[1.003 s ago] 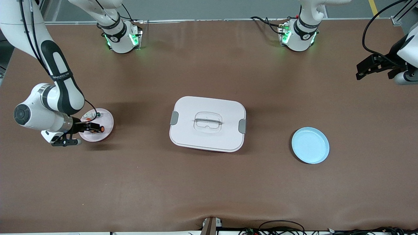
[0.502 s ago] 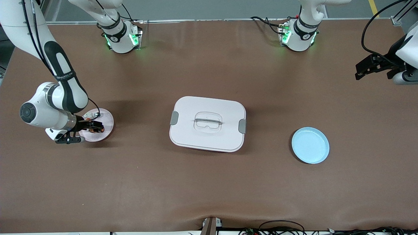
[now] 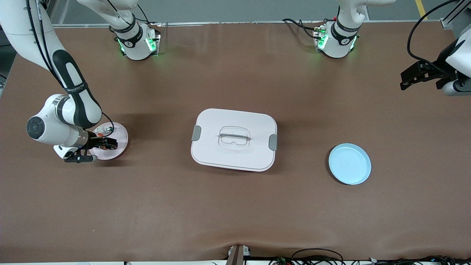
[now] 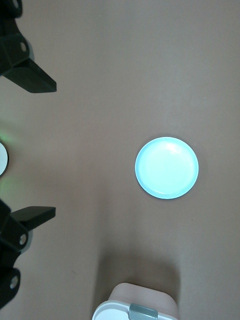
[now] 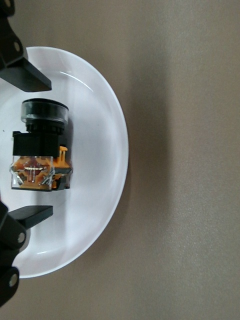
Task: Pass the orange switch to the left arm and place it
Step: 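Close the right gripper on the black-orange switch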
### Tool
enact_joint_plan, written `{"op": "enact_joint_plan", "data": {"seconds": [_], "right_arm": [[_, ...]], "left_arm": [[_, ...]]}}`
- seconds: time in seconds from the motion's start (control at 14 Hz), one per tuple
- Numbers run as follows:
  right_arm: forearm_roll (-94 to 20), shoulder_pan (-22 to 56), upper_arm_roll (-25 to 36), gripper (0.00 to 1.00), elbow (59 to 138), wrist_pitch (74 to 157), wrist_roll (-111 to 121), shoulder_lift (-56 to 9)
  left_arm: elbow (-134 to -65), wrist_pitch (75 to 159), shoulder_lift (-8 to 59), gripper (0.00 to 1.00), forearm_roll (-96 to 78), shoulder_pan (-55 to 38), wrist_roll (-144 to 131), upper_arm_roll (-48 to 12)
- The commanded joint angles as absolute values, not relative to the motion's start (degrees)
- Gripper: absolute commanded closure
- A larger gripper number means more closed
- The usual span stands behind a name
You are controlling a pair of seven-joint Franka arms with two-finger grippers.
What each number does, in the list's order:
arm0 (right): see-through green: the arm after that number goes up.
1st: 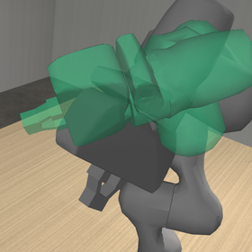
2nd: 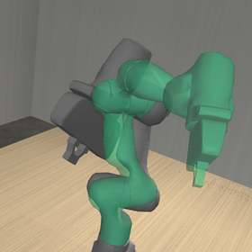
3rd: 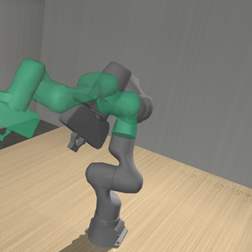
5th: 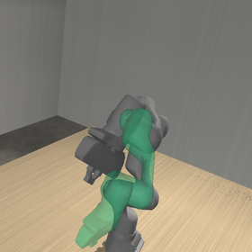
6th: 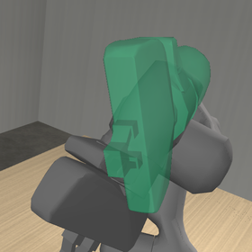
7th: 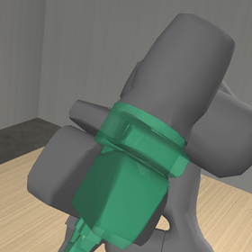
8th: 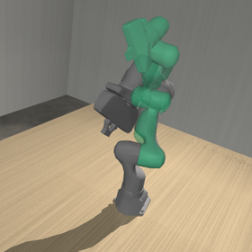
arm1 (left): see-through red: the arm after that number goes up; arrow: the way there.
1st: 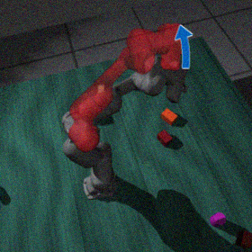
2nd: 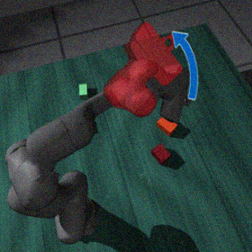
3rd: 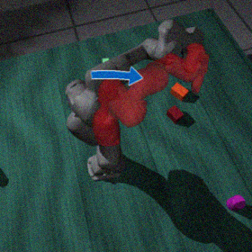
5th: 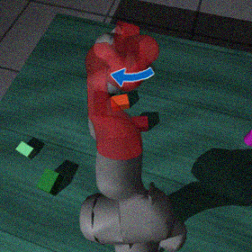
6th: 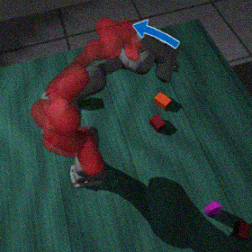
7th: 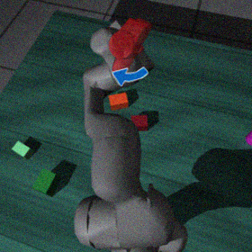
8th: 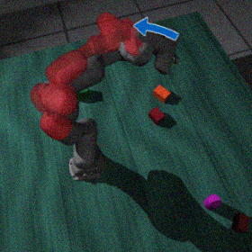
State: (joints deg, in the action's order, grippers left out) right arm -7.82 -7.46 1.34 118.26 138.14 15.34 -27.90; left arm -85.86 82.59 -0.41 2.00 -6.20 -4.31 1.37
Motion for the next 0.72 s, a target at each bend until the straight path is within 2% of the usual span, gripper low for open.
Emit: {"op": "enact_joint_plan", "data": {"seconds": [0.0, 0.29, 0.36, 0.5, 0.57, 0.65], "right_arm": [[-8.79, -8.61, 0.70, 0.00, 117.86, 139.04, 15.12, -28.56], [-8.79, -8.53, 0.70, 0.00, 117.95, 138.87, 15.12, -28.56], [-8.79, -8.53, 0.70, 0.12, 117.86, 138.87, 15.12, -28.56], [-8.79, -8.61, 0.70, 0.46, 117.95, 138.87, 15.12, -28.56], [-8.88, -8.61, 0.62, 0.70, 117.95, 138.78, 14.94, -28.56], [-9.14, -8.53, 0.62, 1.00, 117.86, 138.43, 13.29, -28.56]], "left_arm": [[-85.17, 82.09, -0.09, 0.00, 1.32, -6.24, -3.25, 1.41], [-85.08, 82.18, -0.09, 0.00, 1.41, -6.42, -3.25, 1.32], [-85.08, 82.18, -0.09, 0.00, 1.32, -6.42, -3.25, 0.88], [-85.08, 82.18, -0.17, 0.00, 1.32, -6.42, -3.51, -0.35], [-84.99, 82.18, -0.26, 0.00, 1.41, -6.33, -3.60, -0.53], [-84.99, 82.26, -0.26, 0.00, 1.49, -6.33, -3.60, -0.53]]}}
